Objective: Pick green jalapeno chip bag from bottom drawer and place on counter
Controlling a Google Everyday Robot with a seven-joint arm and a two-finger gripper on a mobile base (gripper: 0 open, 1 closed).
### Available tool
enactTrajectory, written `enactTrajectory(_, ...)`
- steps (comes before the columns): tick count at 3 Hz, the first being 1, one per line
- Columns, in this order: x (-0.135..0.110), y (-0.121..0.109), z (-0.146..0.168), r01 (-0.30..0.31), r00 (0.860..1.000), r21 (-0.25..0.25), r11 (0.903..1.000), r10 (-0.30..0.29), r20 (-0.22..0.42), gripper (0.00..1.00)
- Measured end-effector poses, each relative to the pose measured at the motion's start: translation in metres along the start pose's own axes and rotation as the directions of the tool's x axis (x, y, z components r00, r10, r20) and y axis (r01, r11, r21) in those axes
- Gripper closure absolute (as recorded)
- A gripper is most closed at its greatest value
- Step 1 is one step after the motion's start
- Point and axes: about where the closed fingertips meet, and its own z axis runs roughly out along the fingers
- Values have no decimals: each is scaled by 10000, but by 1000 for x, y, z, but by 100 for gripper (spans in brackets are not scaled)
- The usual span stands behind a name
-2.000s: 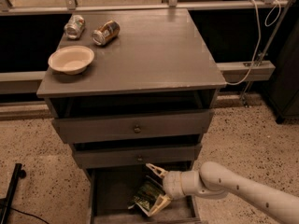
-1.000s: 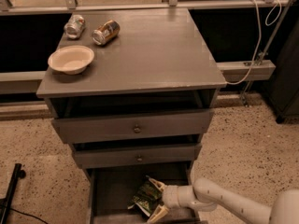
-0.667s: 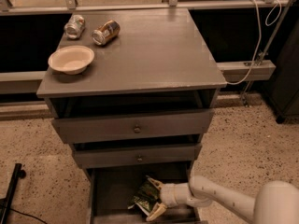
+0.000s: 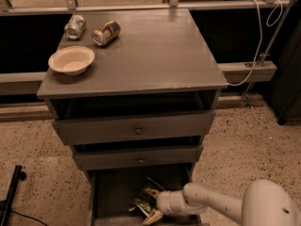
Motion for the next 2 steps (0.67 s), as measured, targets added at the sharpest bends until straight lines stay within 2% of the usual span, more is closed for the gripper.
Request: enactTrajectory(2, 9, 3, 24, 138, 9998, 272, 9995, -135, -116, 63)
